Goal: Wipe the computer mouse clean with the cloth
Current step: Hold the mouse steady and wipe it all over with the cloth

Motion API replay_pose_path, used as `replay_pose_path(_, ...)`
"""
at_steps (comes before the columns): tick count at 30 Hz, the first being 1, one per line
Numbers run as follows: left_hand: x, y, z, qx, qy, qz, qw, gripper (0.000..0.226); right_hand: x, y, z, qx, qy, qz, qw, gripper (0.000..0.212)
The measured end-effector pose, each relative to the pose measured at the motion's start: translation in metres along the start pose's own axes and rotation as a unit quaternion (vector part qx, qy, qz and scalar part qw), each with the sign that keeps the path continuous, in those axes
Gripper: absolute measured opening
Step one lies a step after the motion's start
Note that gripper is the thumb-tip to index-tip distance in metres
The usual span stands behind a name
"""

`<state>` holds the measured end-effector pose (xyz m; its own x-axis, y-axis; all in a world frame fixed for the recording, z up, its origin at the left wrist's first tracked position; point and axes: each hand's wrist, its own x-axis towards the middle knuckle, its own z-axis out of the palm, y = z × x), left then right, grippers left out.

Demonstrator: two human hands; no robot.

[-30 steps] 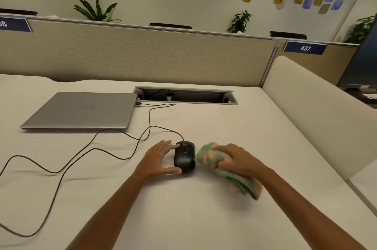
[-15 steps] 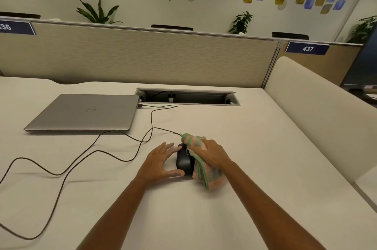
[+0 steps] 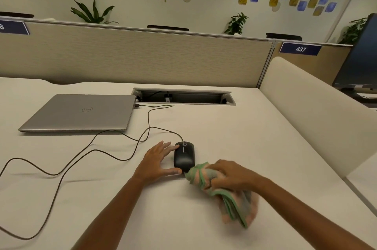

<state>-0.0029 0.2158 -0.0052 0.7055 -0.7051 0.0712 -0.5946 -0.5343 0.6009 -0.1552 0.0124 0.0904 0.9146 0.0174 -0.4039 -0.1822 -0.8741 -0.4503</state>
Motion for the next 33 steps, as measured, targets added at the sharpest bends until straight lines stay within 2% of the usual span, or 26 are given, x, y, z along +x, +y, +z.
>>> replay_pose_path(4, -0.001, 0.000, 0.000, 0.002, 0.007, 0.004, 1.000, 0.098, 0.011, -0.014, -0.025, 0.067, 0.088, 0.017, 0.994, 0.076)
replay_pose_path(7, 0.000, -0.001, 0.000, 0.007, 0.007, 0.002, 1.000, 0.100, 0.034, -0.028, -0.036, 0.137, 0.144, 0.015, 0.980, 0.046)
replay_pose_path(9, 0.001, -0.002, 0.000, 0.018, 0.004, 0.003, 1.000, 0.103, 0.053, -0.037, -0.036, 0.163, 0.165, 0.023, 0.972, 0.043)
replay_pose_path(11, 0.002, -0.003, 0.001, 0.032, 0.005, 0.006, 0.999, 0.108, 0.069, -0.045, -0.025, 0.154, 0.160, 0.040, 0.974, 0.053)
replay_pose_path(14, 0.003, -0.004, 0.003, 0.047, 0.013, 0.003, 0.999, 0.115, 0.081, -0.051, 0.001, 0.083, 0.117, 0.070, 0.987, 0.072)
replay_pose_path(18, 0.001, -0.001, 0.002, 0.022, 0.029, -0.001, 0.999, 0.118, 0.068, -0.051, 0.019, 0.032, 0.155, 0.058, 0.986, 0.074)
replay_pose_path(21, 0.001, 0.000, 0.000, 0.015, 0.023, -0.006, 1.000, 0.126, 0.051, -0.043, 0.030, -0.005, 0.159, 0.014, 0.987, 0.075)
replay_pose_path(24, 0.003, -0.002, 0.000, 0.045, 0.014, 0.015, 0.999, 0.113, 0.035, -0.037, 0.033, -0.021, 0.134, -0.009, 0.991, 0.073)
replay_pose_path(27, 0.002, 0.000, -0.002, 0.061, -0.006, 0.021, 0.998, 0.113, 0.014, -0.028, 0.023, 0.042, 0.086, -0.019, 0.995, 0.073)
replay_pose_path(29, 0.000, 0.002, -0.002, 0.073, -0.011, 0.018, 0.997, 0.114, -0.002, -0.017, 0.012, 0.106, 0.074, 0.010, 0.992, 0.068)
replay_pose_path(33, -0.003, 0.007, -0.004, 0.063, -0.027, 0.005, 0.998, 0.113, -0.021, 0.010, -0.013, 0.141, 0.136, 0.051, 0.979, 0.048)
